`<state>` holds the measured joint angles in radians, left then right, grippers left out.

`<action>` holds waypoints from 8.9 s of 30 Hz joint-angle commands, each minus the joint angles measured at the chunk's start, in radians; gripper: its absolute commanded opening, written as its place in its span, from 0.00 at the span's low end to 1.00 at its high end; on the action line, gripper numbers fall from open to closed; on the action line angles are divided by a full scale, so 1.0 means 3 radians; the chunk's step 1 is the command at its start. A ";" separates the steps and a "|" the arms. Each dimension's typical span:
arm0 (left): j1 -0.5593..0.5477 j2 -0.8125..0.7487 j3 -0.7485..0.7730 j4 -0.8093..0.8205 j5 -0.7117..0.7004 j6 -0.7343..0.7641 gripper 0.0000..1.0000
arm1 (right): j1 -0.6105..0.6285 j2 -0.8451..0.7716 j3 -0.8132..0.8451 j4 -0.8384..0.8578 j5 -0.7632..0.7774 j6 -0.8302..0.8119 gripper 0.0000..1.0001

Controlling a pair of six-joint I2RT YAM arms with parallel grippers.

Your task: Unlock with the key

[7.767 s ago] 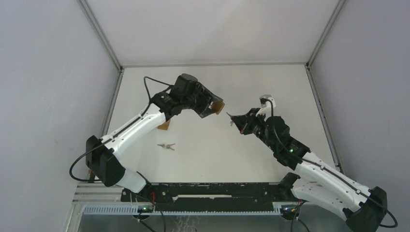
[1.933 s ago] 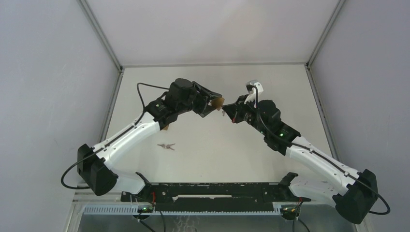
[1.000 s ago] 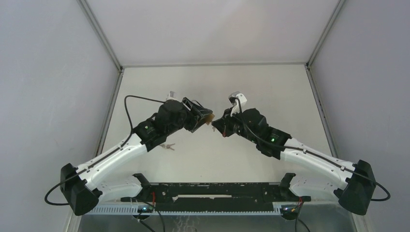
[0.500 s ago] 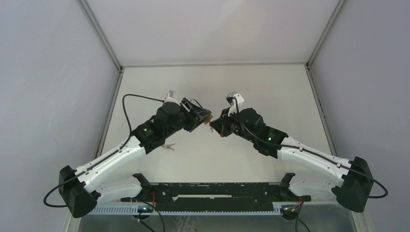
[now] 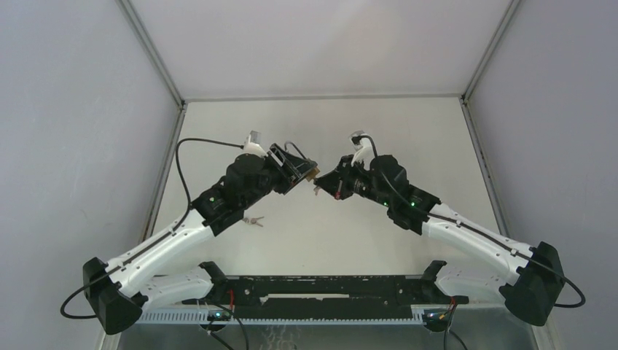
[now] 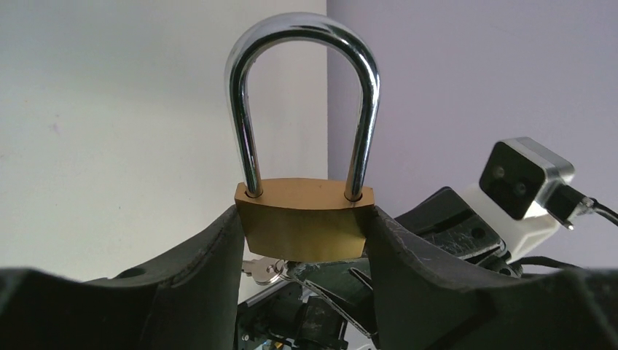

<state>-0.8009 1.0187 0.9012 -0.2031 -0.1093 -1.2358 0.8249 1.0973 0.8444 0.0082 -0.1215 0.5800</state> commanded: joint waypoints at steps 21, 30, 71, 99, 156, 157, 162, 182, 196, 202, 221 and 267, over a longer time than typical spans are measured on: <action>-0.0205 -0.0113 0.0206 0.0550 0.0735 0.0322 0.00 | -0.0373 -0.0096 0.0412 0.0621 -0.0661 0.0914 0.00; -0.0216 -0.0123 0.0206 0.0614 0.0707 0.0297 0.00 | -0.0453 -0.0152 0.0412 0.0586 -0.0700 0.0906 0.00; -0.0209 0.0204 0.0602 0.0354 -0.0041 -0.0897 0.00 | 0.0056 -0.0758 -0.0048 0.0225 0.0330 -0.0937 0.67; -0.0209 0.0095 0.0601 0.0396 -0.0048 -0.1275 0.00 | 0.0142 -0.0134 -0.0079 0.0992 0.0572 -0.0872 0.44; -0.0209 -0.0904 -0.1169 0.2526 0.0482 0.0682 0.54 | -0.0560 -0.1371 -0.0078 0.0386 -0.1478 0.0267 0.00; -0.0209 -0.0882 -0.1164 0.2563 0.0516 0.0683 0.54 | -0.0568 -0.1373 -0.0079 0.0394 -0.1508 0.0273 0.00; -0.0212 -0.0796 -0.1113 0.2684 0.0664 0.0725 0.50 | -0.0628 -0.1362 -0.0079 0.0489 -0.1698 0.0343 0.00; -0.0217 -0.0629 -0.0872 0.2715 0.1089 0.1004 0.47 | -0.0881 -0.1374 -0.0079 0.0765 -0.1970 0.0697 0.00; -0.0219 -0.0667 -0.0906 0.2661 0.1472 0.1034 0.58 | -0.1084 -0.1337 -0.0079 0.0762 -0.1704 0.0884 0.00; -0.0220 -0.0680 -0.0891 0.2629 0.1457 0.1017 0.45 | -0.1090 -0.1294 -0.0079 0.0707 -0.1764 0.0831 0.00; -0.0225 -0.0922 -0.0805 0.1443 0.0618 0.1270 0.82 | -0.1108 -0.1353 -0.0079 0.0042 -0.1323 0.0477 0.00; -0.0219 -0.1328 -0.0671 -0.0602 -0.0615 0.1929 1.00 | -0.1960 0.1679 -0.0691 0.1953 -0.1790 0.0825 0.00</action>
<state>-0.8680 0.6151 0.6632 -0.4339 -0.3103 -0.6704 0.2691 1.5661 0.5846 0.3992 -0.5877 0.7876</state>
